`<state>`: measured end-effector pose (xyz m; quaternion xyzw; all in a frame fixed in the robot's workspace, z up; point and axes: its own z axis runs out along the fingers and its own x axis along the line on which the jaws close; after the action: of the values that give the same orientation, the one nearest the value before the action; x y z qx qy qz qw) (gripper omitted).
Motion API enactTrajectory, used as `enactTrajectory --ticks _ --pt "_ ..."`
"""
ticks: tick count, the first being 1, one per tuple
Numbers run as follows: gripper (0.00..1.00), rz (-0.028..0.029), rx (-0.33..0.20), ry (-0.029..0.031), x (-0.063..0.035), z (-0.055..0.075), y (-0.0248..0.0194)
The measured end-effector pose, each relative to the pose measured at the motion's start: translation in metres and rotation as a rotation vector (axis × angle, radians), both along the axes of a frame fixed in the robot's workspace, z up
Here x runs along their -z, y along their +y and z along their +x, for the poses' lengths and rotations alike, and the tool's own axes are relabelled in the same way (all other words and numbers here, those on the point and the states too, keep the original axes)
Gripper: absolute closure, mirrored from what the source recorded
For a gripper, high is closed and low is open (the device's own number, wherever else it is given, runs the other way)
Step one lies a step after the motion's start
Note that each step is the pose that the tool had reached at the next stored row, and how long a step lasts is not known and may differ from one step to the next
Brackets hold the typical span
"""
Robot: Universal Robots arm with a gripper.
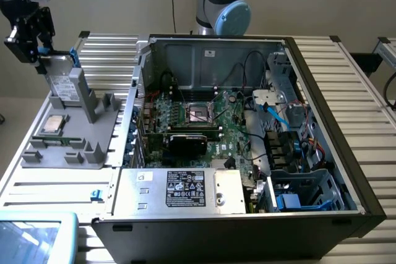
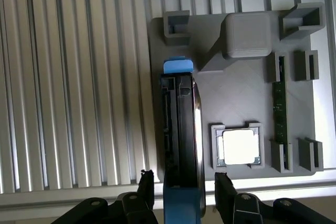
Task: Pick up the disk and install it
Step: 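Pick up the disk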
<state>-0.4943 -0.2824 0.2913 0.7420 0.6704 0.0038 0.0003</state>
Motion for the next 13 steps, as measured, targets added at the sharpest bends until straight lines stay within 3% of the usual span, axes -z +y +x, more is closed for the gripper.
enactTrajectory --ticks 4,13 --pt "0.58 0.0000 0.000 0.0000 0.0000 0.0000 0.0000" --pt "0.58 0.0000 0.000 0.0000 0.0001 0.0000 0.0000"
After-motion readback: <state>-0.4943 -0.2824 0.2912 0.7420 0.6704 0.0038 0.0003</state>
